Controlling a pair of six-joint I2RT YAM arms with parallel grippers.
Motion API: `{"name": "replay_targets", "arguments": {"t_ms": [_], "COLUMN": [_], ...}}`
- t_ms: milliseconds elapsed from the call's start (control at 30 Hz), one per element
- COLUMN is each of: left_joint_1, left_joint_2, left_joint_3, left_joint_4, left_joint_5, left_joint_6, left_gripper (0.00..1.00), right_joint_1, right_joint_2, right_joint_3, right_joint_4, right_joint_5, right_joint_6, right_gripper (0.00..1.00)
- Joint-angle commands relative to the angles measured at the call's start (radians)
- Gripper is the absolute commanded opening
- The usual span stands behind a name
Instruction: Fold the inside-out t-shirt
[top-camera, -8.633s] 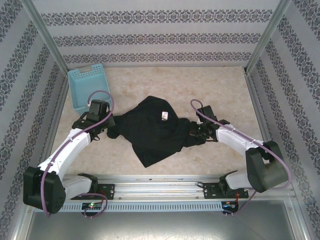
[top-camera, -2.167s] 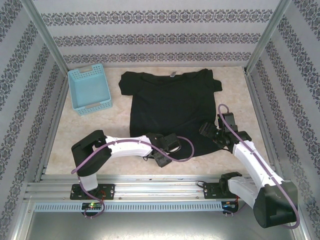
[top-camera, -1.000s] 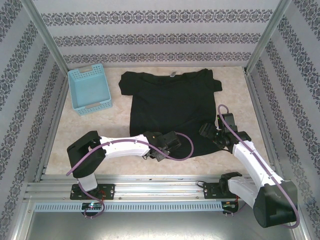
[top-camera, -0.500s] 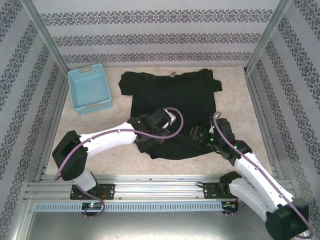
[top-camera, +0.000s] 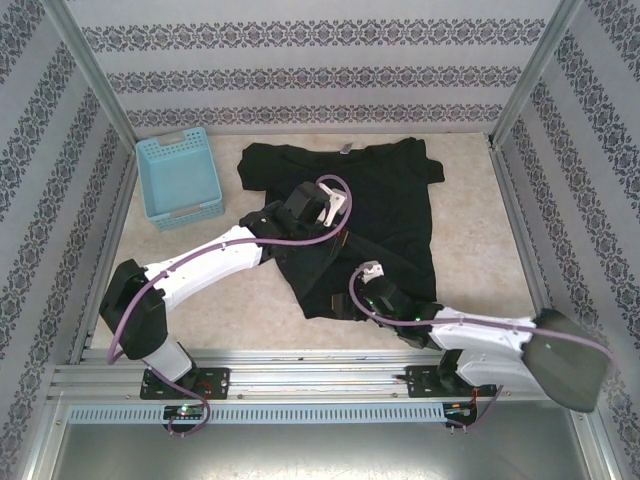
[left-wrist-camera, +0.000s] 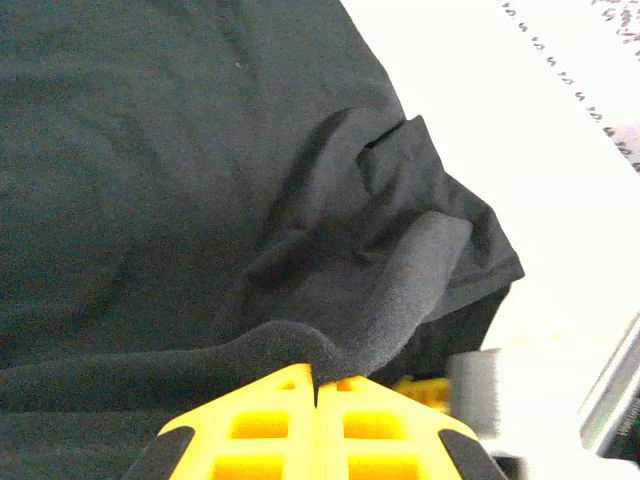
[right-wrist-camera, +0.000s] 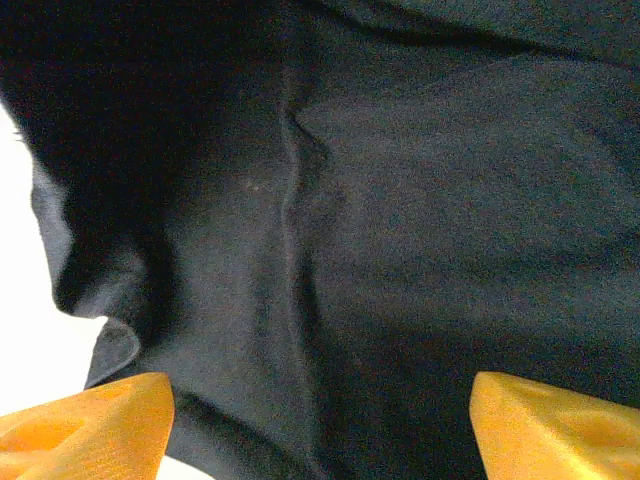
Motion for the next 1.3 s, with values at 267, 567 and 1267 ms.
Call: {"name": "replay_targets", "arguments": {"t_ms": [267,567,1267], "left_joint_1": [0.032,0.037,0.068], "left_joint_2": [-0.105,-0.167,-0.205], "left_joint_3": [0.071,0.120,0.124], "left_joint_4": [0.015,-0.003,-0.049], "left_joint_5": [0.088,0.112,0.100], "left_joint_6": [-0.031,-0.014,0.051], "left_gripper": [0.00,0.00,0.00], "right_joint_1": [-0.022,-0.161,-0.396], "right_joint_2": [0.393,0.529,0.429], "right_joint_3": [0.165,0.288,0.415], "right_joint_4": [0.317,0.283,0.154], "right_joint_5": [0.095,0.022,-0.095], "right_joint_6": [-0.115,-0.093,-0.036], "right_gripper": [0.79,0.79,0.80]}}
